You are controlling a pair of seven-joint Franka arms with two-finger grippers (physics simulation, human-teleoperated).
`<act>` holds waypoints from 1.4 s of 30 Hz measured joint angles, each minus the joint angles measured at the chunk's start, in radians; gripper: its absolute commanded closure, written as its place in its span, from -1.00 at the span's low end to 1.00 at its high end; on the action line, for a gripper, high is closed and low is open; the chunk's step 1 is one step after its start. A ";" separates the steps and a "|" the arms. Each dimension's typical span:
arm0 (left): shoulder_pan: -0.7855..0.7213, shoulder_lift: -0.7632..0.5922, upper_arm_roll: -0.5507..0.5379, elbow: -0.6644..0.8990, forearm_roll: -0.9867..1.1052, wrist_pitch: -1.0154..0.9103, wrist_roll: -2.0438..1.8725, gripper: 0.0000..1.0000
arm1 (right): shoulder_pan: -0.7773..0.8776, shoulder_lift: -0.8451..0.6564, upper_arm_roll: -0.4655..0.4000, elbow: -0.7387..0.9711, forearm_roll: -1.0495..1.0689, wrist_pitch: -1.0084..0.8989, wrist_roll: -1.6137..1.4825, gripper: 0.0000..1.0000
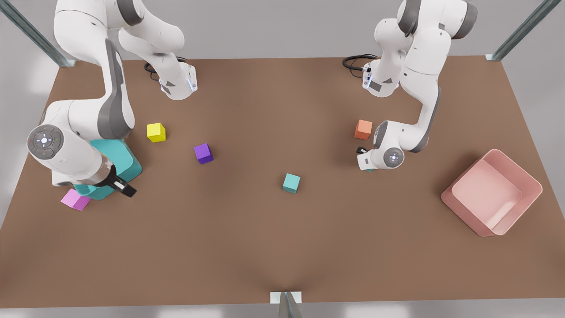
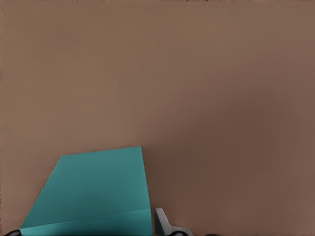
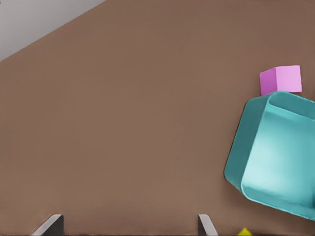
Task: Stack the two blue cubes on top of each other
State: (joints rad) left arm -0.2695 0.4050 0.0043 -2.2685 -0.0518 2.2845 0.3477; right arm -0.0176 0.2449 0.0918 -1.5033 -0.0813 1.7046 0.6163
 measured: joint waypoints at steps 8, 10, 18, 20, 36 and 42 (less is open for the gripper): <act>-0.009 -0.082 0.000 0.068 0.014 -0.028 -0.036 -0.07 | -0.017 -0.106 -0.001 -0.161 0.030 0.047 -0.257 -1.00; -0.018 -0.059 -0.036 0.221 0.016 -0.082 -0.067 -0.07 | -0.017 -0.102 -0.001 -0.162 0.035 0.052 -0.306 -1.00; -0.268 0.312 -0.126 0.877 0.011 -0.342 -0.377 -0.07 | -0.018 -0.087 -0.001 -0.159 0.045 0.062 -0.453 -1.00; -0.279 0.359 -0.143 0.953 0.009 -0.372 -0.460 -0.07 | -0.018 -0.084 -0.001 -0.159 0.046 0.063 -0.481 -1.00; -0.286 0.437 -0.195 1.016 -0.006 -0.427 -0.899 -0.10 | -0.014 -0.076 -0.001 -0.078 0.046 0.031 -0.615 -1.00; -0.281 0.445 -0.195 1.020 -0.008 -0.407 -0.985 -1.00 | -0.015 -0.025 -0.001 0.001 0.038 -0.024 -0.642 -1.00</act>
State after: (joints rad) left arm -0.5507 0.8504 -0.1902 -1.2489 -0.0594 1.8775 -0.6370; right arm -0.0326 0.2197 0.0904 -1.5019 -0.0431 1.6805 -0.0259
